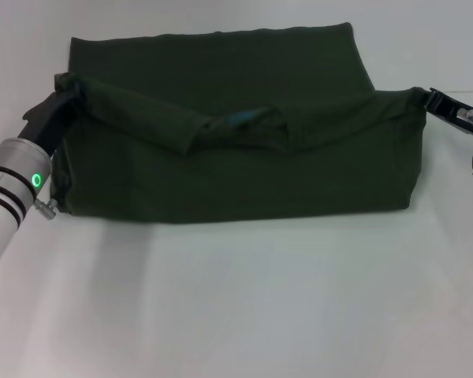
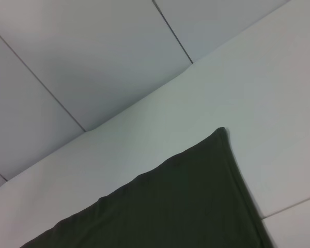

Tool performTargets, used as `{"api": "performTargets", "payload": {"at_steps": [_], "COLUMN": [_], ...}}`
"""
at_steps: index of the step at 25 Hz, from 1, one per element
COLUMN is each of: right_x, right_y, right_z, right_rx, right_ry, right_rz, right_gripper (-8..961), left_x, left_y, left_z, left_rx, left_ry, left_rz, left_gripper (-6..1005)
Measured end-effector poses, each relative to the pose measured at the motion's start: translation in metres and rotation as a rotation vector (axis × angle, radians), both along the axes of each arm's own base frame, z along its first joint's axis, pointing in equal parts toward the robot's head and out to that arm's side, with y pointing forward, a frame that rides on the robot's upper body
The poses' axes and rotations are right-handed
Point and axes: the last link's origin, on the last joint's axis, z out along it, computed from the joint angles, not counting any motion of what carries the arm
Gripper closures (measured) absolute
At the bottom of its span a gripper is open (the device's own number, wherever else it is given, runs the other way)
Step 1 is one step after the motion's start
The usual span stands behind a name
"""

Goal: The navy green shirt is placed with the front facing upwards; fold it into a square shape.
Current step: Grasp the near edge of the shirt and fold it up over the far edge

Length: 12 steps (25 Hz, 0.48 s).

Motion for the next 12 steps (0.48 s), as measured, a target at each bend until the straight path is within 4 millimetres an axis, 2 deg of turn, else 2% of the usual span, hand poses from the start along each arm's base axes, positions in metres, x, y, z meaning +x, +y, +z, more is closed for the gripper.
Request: {"api": "performTargets", "payload": {"at_steps": [7, 12], "right_x": [0.0007, 0.0003], "right_y": [0.0005, 0.0004], "right_z": [0.0004, 0.0005], "right_rx": [0.005, 0.03], "right_ry": [-0.009, -0.004], "right_rz": [-0.002, 0.01], "right_gripper": [923, 723], "left_x": [0.0025, 0.0034], "left_y": [0.0029, 0.0053], "left_z": [0.0013, 0.0047], "left_rx": [0.004, 0.03], "left_ry": [0.036, 0.037], "left_rz": [-0.011, -0.003], "left_gripper": [904, 875]}}
